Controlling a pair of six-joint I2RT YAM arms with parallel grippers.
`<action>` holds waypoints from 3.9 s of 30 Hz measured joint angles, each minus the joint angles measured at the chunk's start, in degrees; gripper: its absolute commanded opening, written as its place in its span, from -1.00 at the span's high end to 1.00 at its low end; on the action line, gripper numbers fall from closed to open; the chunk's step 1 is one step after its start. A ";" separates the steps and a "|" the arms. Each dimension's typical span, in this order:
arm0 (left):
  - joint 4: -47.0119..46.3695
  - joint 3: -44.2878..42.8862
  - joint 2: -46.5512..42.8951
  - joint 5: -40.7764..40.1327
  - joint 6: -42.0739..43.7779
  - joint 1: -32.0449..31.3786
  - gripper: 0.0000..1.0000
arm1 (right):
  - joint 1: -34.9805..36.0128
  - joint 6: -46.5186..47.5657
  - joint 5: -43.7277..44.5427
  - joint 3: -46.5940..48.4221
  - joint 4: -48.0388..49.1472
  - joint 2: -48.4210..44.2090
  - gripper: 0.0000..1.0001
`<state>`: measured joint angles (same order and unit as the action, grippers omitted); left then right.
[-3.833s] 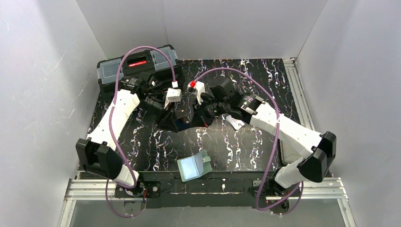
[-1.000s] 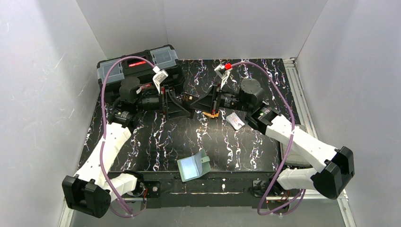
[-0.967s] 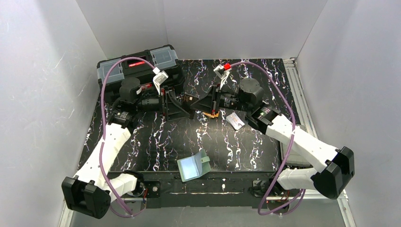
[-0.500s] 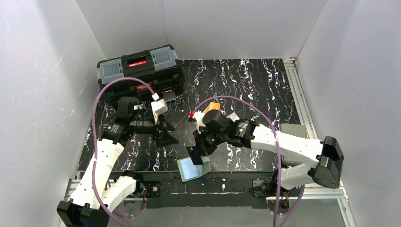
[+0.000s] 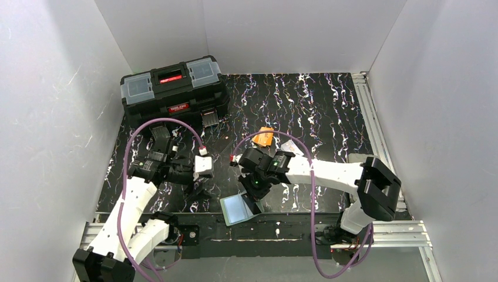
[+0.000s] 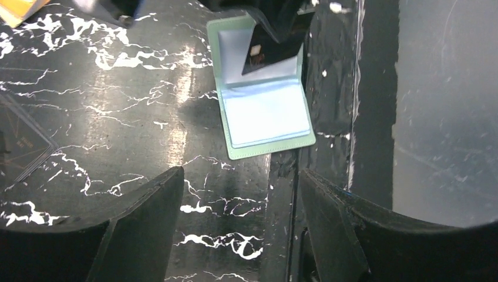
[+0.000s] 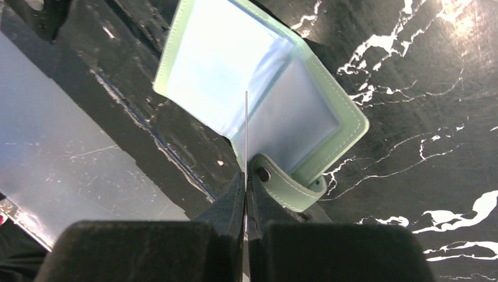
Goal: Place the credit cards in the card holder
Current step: Insert the credit card into the card holder.
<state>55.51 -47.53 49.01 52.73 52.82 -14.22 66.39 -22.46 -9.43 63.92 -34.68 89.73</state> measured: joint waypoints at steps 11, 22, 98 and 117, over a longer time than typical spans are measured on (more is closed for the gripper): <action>-3.34 10.40 0.11 -6.95 16.55 -12.83 -0.39 | -4.20 -1.44 0.74 -5.75 2.16 0.00 0.97; -12.28 13.68 2.23 -12.44 22.36 -25.68 -0.27 | -6.71 -1.36 -3.82 -5.99 5.35 -0.39 0.97; -32.30 27.41 4.35 -22.36 29.09 -41.66 0.49 | -14.62 -5.84 -25.29 -18.82 31.65 5.70 0.97; -32.13 26.88 4.94 -22.84 27.91 -41.94 0.55 | -12.63 -1.97 -26.03 -14.75 26.03 8.74 0.97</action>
<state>23.38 -20.64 53.95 29.89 80.73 -56.16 53.76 -24.43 -35.46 49.17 -8.64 98.48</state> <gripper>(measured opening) 0.233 0.029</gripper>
